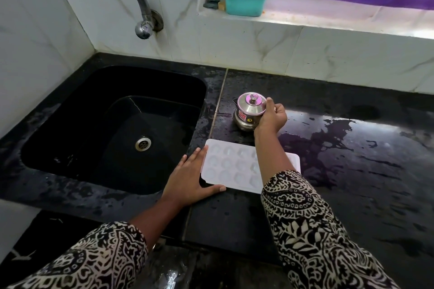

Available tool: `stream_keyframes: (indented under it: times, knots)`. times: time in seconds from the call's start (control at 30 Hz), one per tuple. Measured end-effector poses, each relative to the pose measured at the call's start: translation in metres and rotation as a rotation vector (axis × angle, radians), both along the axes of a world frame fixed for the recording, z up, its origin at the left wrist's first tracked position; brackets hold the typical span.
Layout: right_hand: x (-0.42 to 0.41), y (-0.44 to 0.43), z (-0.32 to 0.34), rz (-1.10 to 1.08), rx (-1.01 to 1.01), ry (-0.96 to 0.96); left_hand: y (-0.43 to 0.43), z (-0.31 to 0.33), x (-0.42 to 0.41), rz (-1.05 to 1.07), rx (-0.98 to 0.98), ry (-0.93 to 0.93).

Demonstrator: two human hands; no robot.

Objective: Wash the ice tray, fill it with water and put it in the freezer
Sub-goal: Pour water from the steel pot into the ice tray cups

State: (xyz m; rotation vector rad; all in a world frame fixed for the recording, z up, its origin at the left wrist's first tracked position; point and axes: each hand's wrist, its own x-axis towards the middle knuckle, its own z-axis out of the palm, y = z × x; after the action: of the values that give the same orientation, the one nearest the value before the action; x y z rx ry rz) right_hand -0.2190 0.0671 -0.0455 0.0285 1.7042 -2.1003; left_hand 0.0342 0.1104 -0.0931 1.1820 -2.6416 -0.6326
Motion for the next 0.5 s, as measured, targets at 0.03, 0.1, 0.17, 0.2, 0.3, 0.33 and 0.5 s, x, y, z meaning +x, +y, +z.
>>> stream_keyframes:
  times: [0.03, 0.1, 0.17, 0.2, 0.3, 0.33, 0.5]
  knots:
    - [0.002, -0.001, -0.001, -0.011, 0.011, 0.01, 0.0, 0.0, 0.0, -0.002, 0.0, -0.003]
    - [0.003, -0.001, -0.002, -0.02, 0.037, 0.035, 0.0, 0.0, 0.0, -0.001, -0.005, -0.003]
    - [0.003, 0.0, -0.002, -0.007, 0.073, 0.069, 0.001, 0.001, 0.0, -0.001, -0.012, -0.003]
    - [0.002, 0.001, -0.001, 0.002, 0.09, 0.086, 0.001, 0.001, 0.0, -0.002, -0.014, -0.005]
    - [0.001, 0.005, 0.002, 0.048, 0.139, 0.118, 0.001, 0.002, 0.0, 0.003, -0.013, 0.001]
    - [0.0, 0.007, 0.005, 0.067, 0.154, 0.122, 0.002, 0.003, 0.0, 0.005, -0.013, 0.004]
    - [-0.011, 0.027, 0.026, 0.16, 0.204, 0.116, 0.003, 0.008, 0.0, -0.007, 0.0, 0.009]
